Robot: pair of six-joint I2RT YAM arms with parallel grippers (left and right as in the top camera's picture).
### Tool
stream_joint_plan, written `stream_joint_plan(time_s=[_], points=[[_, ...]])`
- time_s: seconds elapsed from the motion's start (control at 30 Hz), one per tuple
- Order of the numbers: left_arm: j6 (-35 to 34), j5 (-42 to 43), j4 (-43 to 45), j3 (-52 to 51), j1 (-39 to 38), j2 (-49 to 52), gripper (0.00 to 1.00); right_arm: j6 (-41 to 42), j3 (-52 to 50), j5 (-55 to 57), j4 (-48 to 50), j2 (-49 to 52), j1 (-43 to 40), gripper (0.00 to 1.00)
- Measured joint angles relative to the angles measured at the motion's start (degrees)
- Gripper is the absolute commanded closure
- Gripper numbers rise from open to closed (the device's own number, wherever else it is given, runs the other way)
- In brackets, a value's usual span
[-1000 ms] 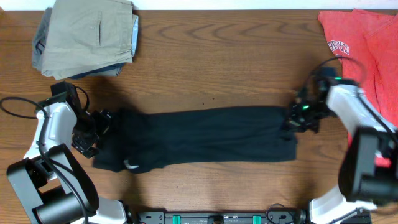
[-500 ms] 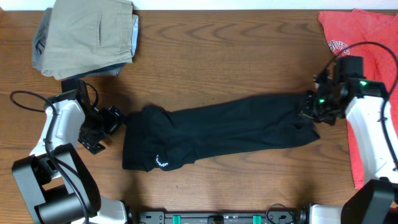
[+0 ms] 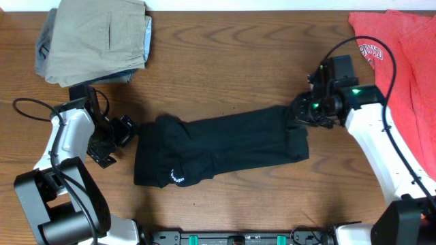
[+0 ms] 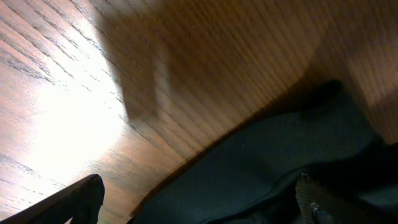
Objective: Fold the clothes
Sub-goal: 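Fold the right end leftward over the strip with the right gripper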
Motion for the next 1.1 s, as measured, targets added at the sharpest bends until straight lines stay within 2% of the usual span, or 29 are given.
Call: stream_joint_plan(time_s=[0.63,0.87,0.97,1.1], points=[[0.0,0.0,0.0,0.0,0.0,0.0,0.01,9.3,0.0,0.5,8.8,12.7,13.1,0.98],[0.0,0.0,0.0,0.0,0.0,0.0,0.0,10.3,0.0,0.6,10.1,13.3,15.9,0.88],[0.0,0.0,0.0,0.0,0.0,0.0,0.0,10.6,0.0,0.7,10.3,13.3,16.9,0.8],[0.0,0.0,0.0,0.0,0.0,0.0,0.0,10.6,0.0,0.6,10.4,13.3,17.8,0.8]])
